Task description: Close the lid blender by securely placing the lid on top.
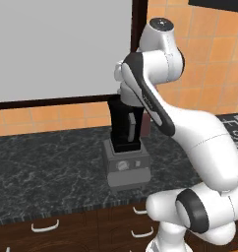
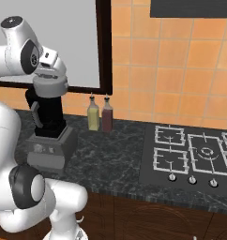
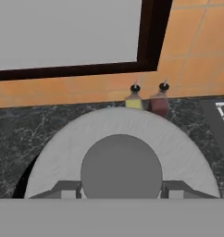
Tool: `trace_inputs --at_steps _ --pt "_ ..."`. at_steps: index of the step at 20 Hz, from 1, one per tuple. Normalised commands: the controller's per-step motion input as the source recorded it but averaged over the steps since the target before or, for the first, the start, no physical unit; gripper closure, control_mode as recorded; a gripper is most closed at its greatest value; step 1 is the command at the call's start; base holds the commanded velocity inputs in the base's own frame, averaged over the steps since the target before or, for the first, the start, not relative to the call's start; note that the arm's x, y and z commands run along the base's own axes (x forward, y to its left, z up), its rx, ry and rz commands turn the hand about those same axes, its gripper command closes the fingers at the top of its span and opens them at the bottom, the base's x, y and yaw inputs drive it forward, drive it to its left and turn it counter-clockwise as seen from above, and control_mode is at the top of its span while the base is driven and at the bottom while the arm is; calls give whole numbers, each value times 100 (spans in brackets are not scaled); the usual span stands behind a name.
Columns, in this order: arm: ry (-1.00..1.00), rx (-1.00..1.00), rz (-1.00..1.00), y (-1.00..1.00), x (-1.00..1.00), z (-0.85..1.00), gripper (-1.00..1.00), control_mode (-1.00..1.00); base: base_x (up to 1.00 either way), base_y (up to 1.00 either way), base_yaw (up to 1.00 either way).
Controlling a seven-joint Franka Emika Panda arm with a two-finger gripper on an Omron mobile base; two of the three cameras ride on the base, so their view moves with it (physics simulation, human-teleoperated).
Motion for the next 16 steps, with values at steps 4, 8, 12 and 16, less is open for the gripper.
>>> trace_inputs --at_steps 4,8,12,16 --pt "8 -1 0 47 38 8 100 -100 0 0 0" --pt "2 -3 0 46 19 10 100 -100 0 0 0" --pt "0 -2 0 35 7 9 100 -100 0 0 0" --pt "0 -1 0 7 0 6 100 -100 0 0 0"
